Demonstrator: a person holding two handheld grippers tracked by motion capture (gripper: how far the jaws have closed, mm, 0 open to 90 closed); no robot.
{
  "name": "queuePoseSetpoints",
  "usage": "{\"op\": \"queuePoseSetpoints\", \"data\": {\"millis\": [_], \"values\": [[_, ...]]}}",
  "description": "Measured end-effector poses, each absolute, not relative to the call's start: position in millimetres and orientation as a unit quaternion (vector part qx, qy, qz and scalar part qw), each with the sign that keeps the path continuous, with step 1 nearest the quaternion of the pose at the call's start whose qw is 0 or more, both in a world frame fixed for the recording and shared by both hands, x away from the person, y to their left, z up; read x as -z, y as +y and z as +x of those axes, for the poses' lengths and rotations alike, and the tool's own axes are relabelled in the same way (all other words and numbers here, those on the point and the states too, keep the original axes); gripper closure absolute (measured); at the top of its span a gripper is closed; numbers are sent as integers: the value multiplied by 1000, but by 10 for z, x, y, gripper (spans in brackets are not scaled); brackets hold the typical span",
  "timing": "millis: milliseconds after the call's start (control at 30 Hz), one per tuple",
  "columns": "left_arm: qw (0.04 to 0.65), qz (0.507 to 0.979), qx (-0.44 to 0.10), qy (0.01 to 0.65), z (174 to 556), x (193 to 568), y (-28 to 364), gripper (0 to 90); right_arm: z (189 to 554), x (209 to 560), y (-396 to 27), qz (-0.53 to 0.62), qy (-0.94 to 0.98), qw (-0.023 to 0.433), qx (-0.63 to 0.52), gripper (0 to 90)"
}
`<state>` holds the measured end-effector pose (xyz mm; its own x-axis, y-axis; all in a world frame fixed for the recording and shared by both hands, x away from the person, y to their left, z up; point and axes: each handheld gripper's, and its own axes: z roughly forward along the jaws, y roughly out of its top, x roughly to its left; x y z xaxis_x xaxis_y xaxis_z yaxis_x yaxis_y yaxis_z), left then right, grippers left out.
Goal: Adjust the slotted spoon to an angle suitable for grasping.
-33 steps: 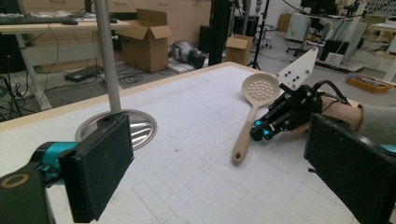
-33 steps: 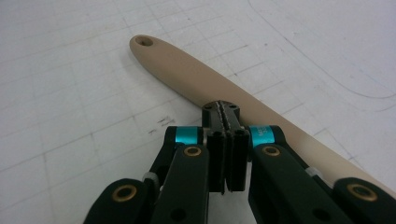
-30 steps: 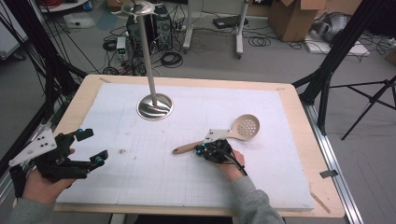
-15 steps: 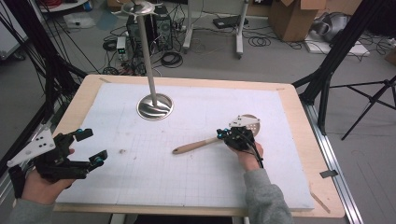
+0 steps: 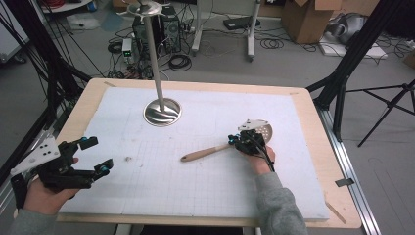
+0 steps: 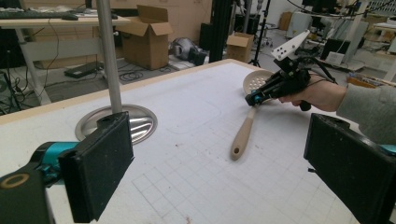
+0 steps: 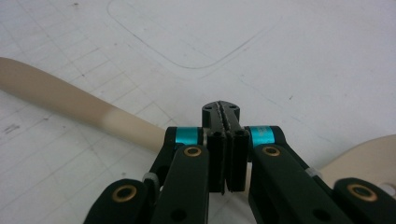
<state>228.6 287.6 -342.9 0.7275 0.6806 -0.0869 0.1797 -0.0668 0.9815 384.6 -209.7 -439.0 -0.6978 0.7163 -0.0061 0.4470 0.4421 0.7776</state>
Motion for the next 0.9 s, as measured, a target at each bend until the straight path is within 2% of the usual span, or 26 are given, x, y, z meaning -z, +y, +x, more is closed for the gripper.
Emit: {"op": "queuePoseSetpoints", "data": {"millis": [433, 900], "values": [[606, 701, -209, 312, 2272, 3449, 2925, 85, 3912, 4459, -2084, 367, 830, 178, -381, 895], [607, 701, -205, 313, 2297, 3461, 2927, 85, 3733, 4426, -2142, 377, 834, 187, -358, 898]]}}
